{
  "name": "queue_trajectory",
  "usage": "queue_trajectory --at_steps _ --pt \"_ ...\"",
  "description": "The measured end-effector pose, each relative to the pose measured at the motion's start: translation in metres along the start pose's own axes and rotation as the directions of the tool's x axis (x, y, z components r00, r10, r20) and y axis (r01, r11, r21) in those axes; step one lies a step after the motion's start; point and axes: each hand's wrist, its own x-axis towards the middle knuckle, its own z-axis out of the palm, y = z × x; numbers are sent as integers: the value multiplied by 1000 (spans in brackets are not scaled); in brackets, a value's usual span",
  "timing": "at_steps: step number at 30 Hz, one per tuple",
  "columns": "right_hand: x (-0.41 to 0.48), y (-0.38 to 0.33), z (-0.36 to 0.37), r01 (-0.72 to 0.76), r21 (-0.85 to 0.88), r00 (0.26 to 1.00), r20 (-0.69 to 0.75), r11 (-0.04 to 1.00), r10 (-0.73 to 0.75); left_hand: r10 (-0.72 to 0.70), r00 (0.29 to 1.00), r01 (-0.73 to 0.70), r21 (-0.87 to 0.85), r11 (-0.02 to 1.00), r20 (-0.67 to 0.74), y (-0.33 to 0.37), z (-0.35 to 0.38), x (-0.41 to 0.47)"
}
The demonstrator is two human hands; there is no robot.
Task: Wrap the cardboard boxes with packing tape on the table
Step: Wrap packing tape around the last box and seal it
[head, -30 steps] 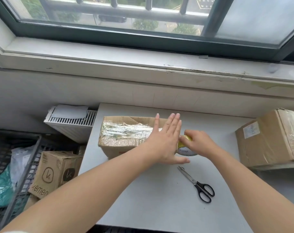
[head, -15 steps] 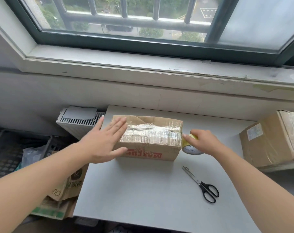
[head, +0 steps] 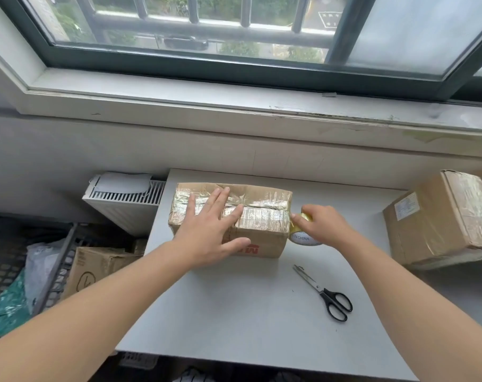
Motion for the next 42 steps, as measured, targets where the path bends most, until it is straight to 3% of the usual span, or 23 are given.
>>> queue_trajectory --at_steps 7,12,16,23,27,31,37,40,42 --pt "-4 9 -1 -24 35 1000 -9 999 24 37 999 -36 45 998 -26 -31 0 -13" --pt "-6 6 2 -22 59 1000 -6 998 23 -56 998 57 178 982 -12 -62 -5 -35" --pt "-8 3 4 -21 43 1000 1 999 21 -89 996 89 72 993 -1 -26 -6 -20" --pt "-9 -2 5 -23 38 1000 -5 999 23 148 986 -154 -94 984 -72 83 3 35" --pt "-12 -1 9 -60 72 998 29 996 58 265 959 -267 -10 964 -99 106 12 49" --pt "-16 1 13 -88 173 996 16 981 86 269 952 -273 -10 962 -148 102 15 52" --pt "-20 -3 12 -106 181 994 -7 978 109 282 954 -285 -17 958 -106 80 -10 62" --pt "-26 -4 9 -115 195 993 -5 974 118 198 980 -198 38 980 -16 65 -24 76" --pt "-30 -6 0 -109 217 993 -17 970 116 228 973 -231 64 971 42 64 -32 81"
